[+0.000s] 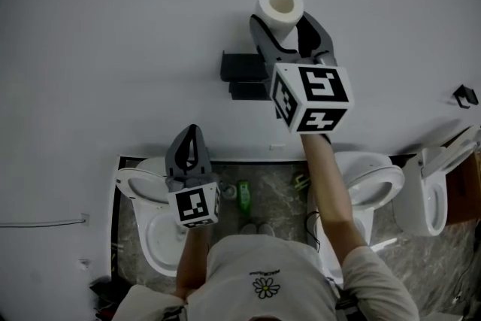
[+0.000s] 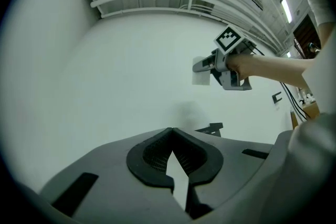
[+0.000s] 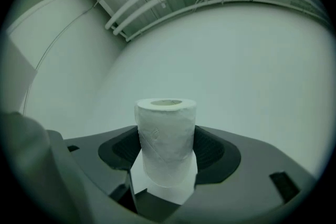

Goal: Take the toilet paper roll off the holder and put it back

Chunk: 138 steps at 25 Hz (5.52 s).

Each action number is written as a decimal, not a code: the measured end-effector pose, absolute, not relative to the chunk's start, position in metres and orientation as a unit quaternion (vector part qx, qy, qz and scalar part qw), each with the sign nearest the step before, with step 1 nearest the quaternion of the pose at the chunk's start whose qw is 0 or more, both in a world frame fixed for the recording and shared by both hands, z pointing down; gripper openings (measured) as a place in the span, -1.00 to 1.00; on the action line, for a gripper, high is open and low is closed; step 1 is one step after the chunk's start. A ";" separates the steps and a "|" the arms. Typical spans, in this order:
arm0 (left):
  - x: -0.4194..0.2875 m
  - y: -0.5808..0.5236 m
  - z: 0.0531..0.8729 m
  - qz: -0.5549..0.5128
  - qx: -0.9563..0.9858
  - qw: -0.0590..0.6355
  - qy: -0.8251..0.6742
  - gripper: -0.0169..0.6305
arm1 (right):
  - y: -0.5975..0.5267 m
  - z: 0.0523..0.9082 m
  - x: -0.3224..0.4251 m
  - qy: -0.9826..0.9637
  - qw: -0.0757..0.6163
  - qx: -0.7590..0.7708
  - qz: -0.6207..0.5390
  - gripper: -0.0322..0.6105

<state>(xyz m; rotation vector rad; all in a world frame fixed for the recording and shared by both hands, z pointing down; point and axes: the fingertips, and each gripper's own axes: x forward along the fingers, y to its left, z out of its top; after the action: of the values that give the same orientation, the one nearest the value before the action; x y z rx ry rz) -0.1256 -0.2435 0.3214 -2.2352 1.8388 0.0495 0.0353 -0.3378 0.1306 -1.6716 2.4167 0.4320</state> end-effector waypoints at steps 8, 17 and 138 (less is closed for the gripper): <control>-0.105 -0.249 0.286 0.023 -0.777 0.162 0.608 -0.90 | -0.242 0.106 0.128 0.730 0.166 -0.616 0.246 0.05; -0.089 -0.242 0.260 0.053 -0.785 0.174 0.593 -0.90 | -0.184 0.163 0.184 0.682 0.185 -0.665 0.240 0.05; -0.141 -0.246 0.300 0.013 -0.760 0.116 0.639 -0.90 | -0.401 0.199 0.042 0.809 0.023 -0.585 0.056 0.05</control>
<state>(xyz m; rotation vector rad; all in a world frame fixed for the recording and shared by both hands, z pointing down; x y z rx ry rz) -0.1407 -0.2462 0.2998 -2.2260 1.8731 0.0385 0.0417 -0.4008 0.1991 -1.8106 2.5050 0.1736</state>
